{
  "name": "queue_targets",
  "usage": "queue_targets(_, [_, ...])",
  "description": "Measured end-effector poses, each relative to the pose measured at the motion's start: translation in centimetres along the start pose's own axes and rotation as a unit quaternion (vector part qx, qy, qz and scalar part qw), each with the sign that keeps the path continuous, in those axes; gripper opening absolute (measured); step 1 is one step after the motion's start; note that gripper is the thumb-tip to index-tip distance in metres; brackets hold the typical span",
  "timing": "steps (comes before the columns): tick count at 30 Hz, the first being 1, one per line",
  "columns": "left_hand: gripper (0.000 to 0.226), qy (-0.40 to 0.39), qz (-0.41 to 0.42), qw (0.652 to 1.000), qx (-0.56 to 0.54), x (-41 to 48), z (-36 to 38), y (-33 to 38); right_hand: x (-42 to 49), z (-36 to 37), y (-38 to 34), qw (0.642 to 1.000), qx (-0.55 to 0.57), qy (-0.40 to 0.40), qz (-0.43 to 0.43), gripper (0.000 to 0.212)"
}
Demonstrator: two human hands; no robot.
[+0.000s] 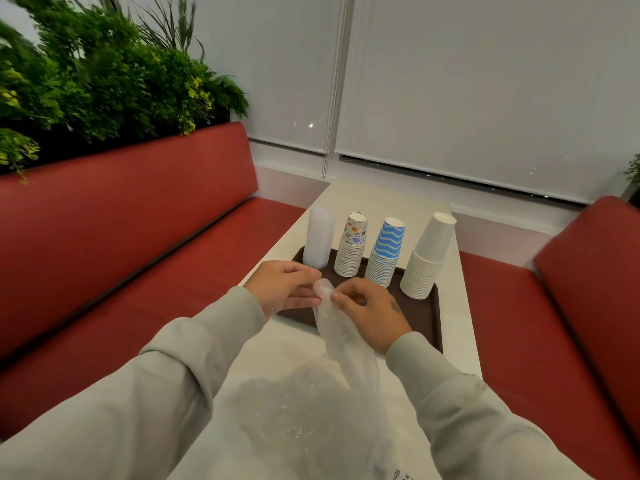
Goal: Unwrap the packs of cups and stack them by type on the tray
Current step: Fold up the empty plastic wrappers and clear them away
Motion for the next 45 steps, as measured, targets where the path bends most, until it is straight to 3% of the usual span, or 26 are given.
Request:
queue_targets(5, [0.018,0.014,0.038,0.996,0.082,0.0,-1.5,-0.1,0.9,-0.4,0.9,0.991,0.123,-0.019,0.044,0.015])
queue_targets(9, [0.027,-0.051,0.027,0.994,0.092,-0.5,-0.7,-0.8,1.5,-0.3,0.8,0.978,0.197,-0.030,0.055,0.026])
queue_targets(12, [0.032,-0.040,0.038,0.991,0.121,-0.3,-0.3,-1.2,1.9,0.0,0.9,0.981,0.184,-0.016,0.059,0.026])
queue_targets(16, [0.013,-0.017,0.066,0.985,0.156,0.4,-0.9,-1.5,2.1,0.8,0.9,0.980,0.185,-0.029,0.064,0.022])
queue_targets(19, [0.010,-0.008,0.067,0.984,0.163,0.8,-1.7,-1.6,2.4,0.4,1.5,0.976,0.197,0.011,0.088,0.015])
queue_targets(26, [0.006,0.013,0.065,0.994,0.083,1.3,-2.2,-1.6,2.6,0.0,2.8,0.970,0.201,0.035,0.128,0.014])
queue_targets(29, [0.008,0.024,0.068,0.993,0.089,1.3,-1.8,-1.4,2.5,0.2,2.2,0.969,0.220,0.012,0.115,0.021])
queue_targets(31, [0.010,0.027,0.071,0.993,0.087,1.3,-1.8,-1.3,2.6,0.4,1.9,0.976,0.202,0.001,0.087,0.015])
queue_targets(34, [0.020,0.003,0.064,0.992,0.110,1.4,-1.7,-1.1,2.8,0.1,1.8,0.984,0.167,0.008,0.067,0.004])
queue_targets(40, [0.041,-0.047,0.076,0.985,0.151,1.3,-1.2,0.5,2.6,0.3,1.2,0.987,0.143,-0.058,0.042,0.017])
queue_targets(42, [0.040,-0.075,0.074,0.983,0.153,1.3,-0.5,0.4,2.5,0.6,1.1,0.983,0.171,-0.058,0.037,0.021])
queue_targets(45, [0.019,-0.067,0.090,0.979,0.168,1.5,-0.2,-0.2,2.4,0.9,1.3,0.982,0.176,-0.054,0.048,0.028])
Point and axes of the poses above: each hand's wrist, its own x-axis towards the middle knuckle, its own z-axis out of the palm, y = z × x, the point moved 5 cm from there along x, towards the middle knuckle, and after that the axes turned 5 degrees about z, right-handed, at the moved point
